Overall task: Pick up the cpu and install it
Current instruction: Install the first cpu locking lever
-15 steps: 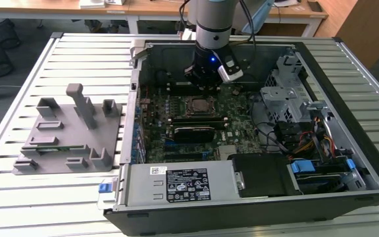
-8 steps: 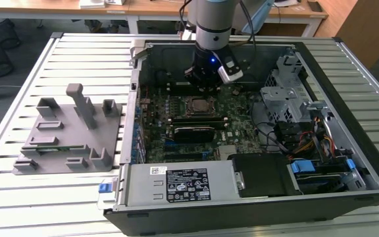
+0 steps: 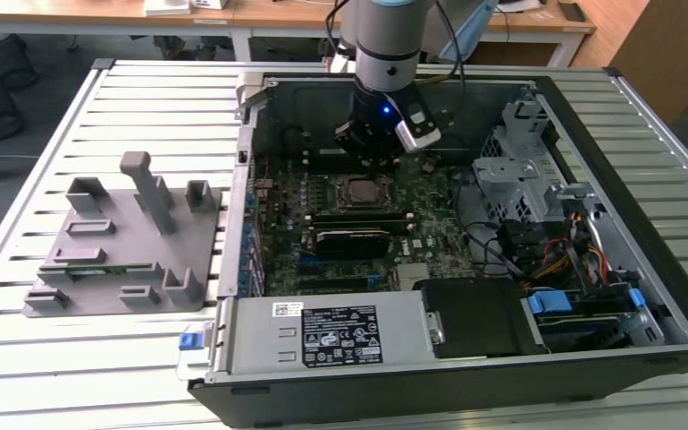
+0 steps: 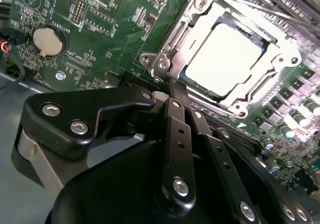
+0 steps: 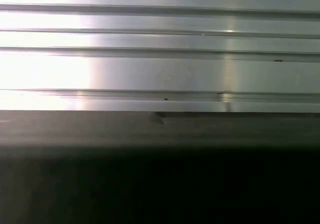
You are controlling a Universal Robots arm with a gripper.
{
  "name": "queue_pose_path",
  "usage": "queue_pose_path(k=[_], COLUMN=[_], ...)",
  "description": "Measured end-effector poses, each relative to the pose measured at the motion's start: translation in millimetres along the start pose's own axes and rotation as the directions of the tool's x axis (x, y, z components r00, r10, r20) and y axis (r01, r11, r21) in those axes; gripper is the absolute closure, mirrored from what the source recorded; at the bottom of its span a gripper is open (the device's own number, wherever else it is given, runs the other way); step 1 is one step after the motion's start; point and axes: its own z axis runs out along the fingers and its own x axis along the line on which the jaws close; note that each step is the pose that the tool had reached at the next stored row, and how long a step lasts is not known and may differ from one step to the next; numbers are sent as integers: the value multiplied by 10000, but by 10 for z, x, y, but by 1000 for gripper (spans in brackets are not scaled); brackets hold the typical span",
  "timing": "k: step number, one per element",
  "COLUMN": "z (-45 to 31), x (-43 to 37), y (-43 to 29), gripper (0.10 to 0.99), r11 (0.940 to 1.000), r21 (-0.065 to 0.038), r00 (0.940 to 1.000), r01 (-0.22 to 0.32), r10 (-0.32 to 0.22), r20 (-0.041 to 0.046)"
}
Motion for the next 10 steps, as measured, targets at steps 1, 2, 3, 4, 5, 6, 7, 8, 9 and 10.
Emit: queue_pose_path(k=[1, 2, 3, 4, 5, 6, 7, 8, 9, 10], z=[0, -1, -9, -28, -58, -91, -121, -142, -146, -146], x=[0, 0, 0, -1, -1, -2, -3, -3, -3, -3], y=[0, 0, 2, 3, 2, 3, 4, 4, 4, -2], gripper=[976, 976, 976, 976, 976, 976, 976, 976, 976, 976], r11=[10000, 10000, 9999, 9999, 9999, 9999, 9999, 9999, 9999, 9999], r21=[-50, -95, -123, -127, -123, -117, -119, -119, -119, -120], r00=[10000, 10000, 10000, 10000, 10000, 10000, 10000, 10000, 10000, 10000], r01=[-1, -2, -4, -4, -5, -4, -4, -3, -2, -1], r10=[1, 2, 4, 5, 5, 4, 4, 3, 2, 1], r20=[-1, 0, 3, 3, 1, -2, -1, -1, -1, -1])
